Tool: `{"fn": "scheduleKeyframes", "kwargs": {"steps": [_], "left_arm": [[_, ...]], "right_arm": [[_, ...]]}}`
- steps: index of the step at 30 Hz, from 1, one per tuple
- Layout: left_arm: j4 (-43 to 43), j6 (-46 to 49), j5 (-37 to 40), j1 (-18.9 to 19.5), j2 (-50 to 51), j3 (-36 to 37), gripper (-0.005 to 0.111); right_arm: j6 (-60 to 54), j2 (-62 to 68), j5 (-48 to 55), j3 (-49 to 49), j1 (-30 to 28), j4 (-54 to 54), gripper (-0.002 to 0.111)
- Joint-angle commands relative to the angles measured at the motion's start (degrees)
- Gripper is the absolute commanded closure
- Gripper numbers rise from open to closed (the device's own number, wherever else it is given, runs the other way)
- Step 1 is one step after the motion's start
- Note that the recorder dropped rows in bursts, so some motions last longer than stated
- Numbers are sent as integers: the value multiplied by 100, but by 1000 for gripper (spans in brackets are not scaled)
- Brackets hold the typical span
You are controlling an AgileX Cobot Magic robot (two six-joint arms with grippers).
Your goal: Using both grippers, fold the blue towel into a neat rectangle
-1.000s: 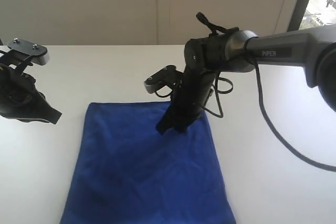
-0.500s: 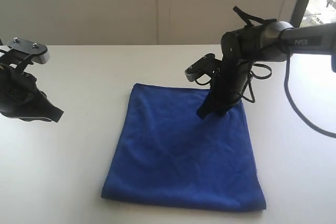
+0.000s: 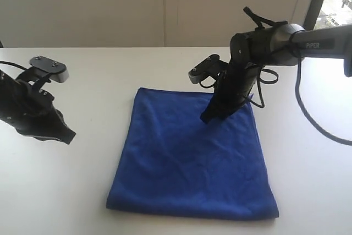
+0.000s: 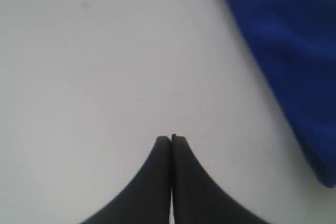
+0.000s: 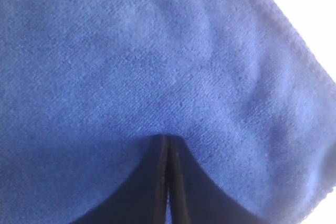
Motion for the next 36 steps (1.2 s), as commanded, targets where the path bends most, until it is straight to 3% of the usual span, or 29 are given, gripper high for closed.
{"fn": "scheduleKeyframes", "kwargs": {"steps": [1, 8, 14, 18, 20, 24, 31, 36], "left_arm": [[-984, 1273, 421, -205, -8, 13, 107], [-1101, 1367, 692, -231, -8, 13, 107], [-1101, 2234, 591, -231, -8, 13, 107], [-1268, 2287, 550, -231, -8, 13, 107], [-1307, 2298, 809, -231, -8, -36, 107], [-1307, 2946, 1885, -231, -8, -310, 107], [-1307, 4012, 2476, -231, -8, -523, 107], [-1315, 4119, 2476, -231, -8, -401, 102]], "right_arm": [[-148, 282, -154, 12, 125, 195, 108], [-98, 299, -296, -137, 351, 195, 108], [-56, -39, 452, -553, 351, 155, 108], [-288, -548, 907, -652, 351, 121, 108], [-512, -793, 1228, -652, 351, 136, 108], [-1301, -1246, 2853, -622, 351, 155, 108], [-1422, -1913, 2853, 502, 296, 425, 108], [-1471, -2101, 2853, 1595, 296, 345, 108]]}}
